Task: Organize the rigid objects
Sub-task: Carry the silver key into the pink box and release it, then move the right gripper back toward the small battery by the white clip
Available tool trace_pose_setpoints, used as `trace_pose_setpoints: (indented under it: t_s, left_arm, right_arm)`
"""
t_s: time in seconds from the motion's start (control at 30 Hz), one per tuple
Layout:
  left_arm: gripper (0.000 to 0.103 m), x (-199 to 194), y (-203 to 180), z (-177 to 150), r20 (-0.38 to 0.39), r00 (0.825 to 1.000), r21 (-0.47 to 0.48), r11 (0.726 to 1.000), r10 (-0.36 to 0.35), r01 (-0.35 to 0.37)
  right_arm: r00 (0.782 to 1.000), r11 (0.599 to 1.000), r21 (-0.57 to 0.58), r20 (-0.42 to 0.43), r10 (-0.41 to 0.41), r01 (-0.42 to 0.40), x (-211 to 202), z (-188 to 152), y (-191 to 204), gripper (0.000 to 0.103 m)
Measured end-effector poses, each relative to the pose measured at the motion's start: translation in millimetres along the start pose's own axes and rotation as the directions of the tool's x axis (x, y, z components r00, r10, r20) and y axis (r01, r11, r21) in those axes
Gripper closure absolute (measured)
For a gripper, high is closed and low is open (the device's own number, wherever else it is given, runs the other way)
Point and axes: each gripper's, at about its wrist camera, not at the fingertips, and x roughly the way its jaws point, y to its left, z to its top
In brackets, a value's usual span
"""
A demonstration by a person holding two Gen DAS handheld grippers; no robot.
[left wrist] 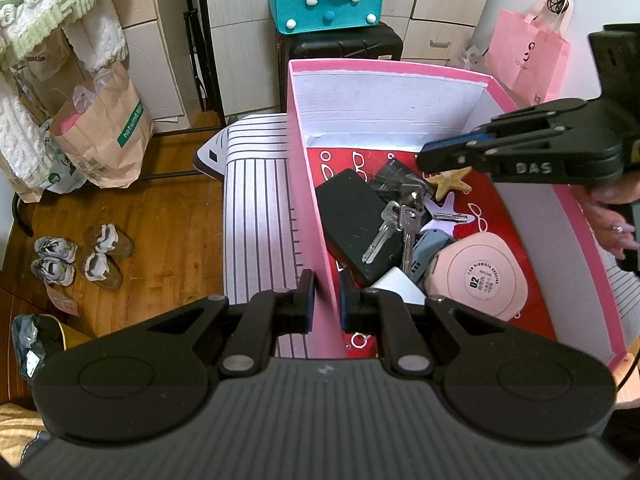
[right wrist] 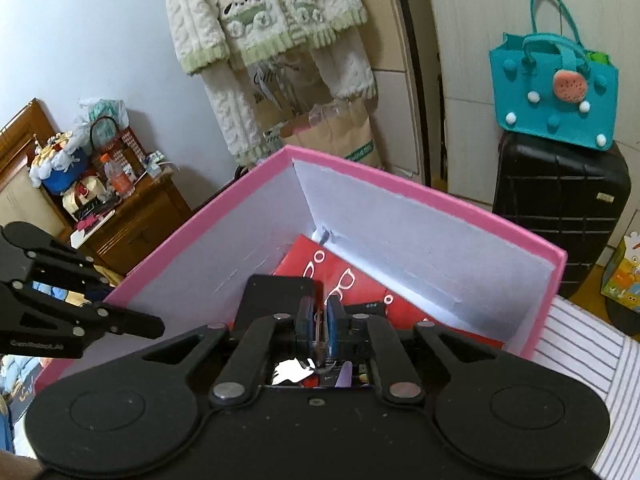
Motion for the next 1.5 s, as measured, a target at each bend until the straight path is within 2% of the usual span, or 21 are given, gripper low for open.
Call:
trace_pose_setpoints:
  t_s: [0.07,0.23,0.37,0.57,0.73,0.8,0.87,1.03,1.23,1.33,1.37,1.43,1.5]
  left_arm:
    - [0.092,0.0,0.6,0.1,0.000,1.000,0.000,1.000,-0.002,0.002]
    - [0.092,-0.3,1.7,0.2,0.002,1.000,-0.004,1.000,-0.007,0.007]
    - [0.091,-0.5,2.8,0.5,0.003,1.000,-0.005,1.000,-0.007,0.007]
    - [0.092,-0.9,4.5,-0.4,0.010,1.000,-0.018,1.000,-0.004,0.004]
    - [0.092,0.1,4.2,-1.0,0.012,1.000,-0.026,1.000,0.001,-0.001]
    - [0.092,-0.2,3.5,-1.5,0.012,1.000,-0.026,1.000,0.005,-0.005]
    - [0.092,0.0,3.1,-1.4,0.011,1.000,-0.027,1.000,0.007,-0.007]
    - [0.092,0.0,2.1,-0.7,0.007,1.000,-0.028,1.000,0.011,-0.011]
    - [0.092,-0.3,2.7,-0.4,0.005,1.000,-0.033,0.999,0.010,-0.010]
    - [0.092,-0.2,2.9,0.2,0.003,1.000,-0.031,0.999,0.014,-0.014]
    - [0.092,-0.2,2.9,0.3,0.001,1.000,-0.030,0.999,0.015,-0.015]
    - [0.092,0.0,2.9,0.4,-0.001,1.000,-0.030,0.999,0.016,-0.016]
    - [0.092,0.1,2.8,0.3,0.000,1.000,-0.030,0.999,0.016,-0.016]
  right_arm:
    - [0.999,1.000,0.003,0.031,-0.006,0.006,-12.3,-1.7,-0.6,0.079]
    - [0.993,0.999,0.032,0.117,-0.028,0.024,-62.1,-13.5,-9.2,0.078]
    - [0.979,0.995,0.058,0.181,-0.092,0.083,-103.2,-29.5,-19.7,0.070]
    - [0.960,0.978,0.114,0.199,-0.196,0.176,-136.3,-63.3,-41.8,0.065]
    - [0.947,0.961,0.127,0.180,-0.266,0.246,-134.6,-90.7,-58.0,0.064]
    - [0.944,0.959,0.102,0.176,-0.279,0.264,-127.4,-99.7,-61.1,0.058]
    - [0.942,0.957,0.066,0.167,-0.290,0.283,-118.6,-106.2,-64.0,0.057]
    - [0.956,0.964,0.001,0.124,-0.265,0.267,-93.2,-116.0,-72.3,0.056]
    - [0.962,0.966,0.002,0.091,-0.259,0.260,-64.6,-121.2,-83.5,0.056]
    - [0.961,0.966,0.028,0.093,-0.259,0.258,-54.2,-123.7,-89.2,0.058]
    - [0.957,0.962,0.018,0.101,-0.273,0.272,-52.2,-125.0,-88.8,0.066]
    - [0.947,0.952,-0.010,0.105,-0.303,0.306,-52.1,-126.8,-85.5,0.089]
    - [0.951,0.955,0.016,0.091,-0.296,0.295,-56.1,-127.6,-86.8,0.091]
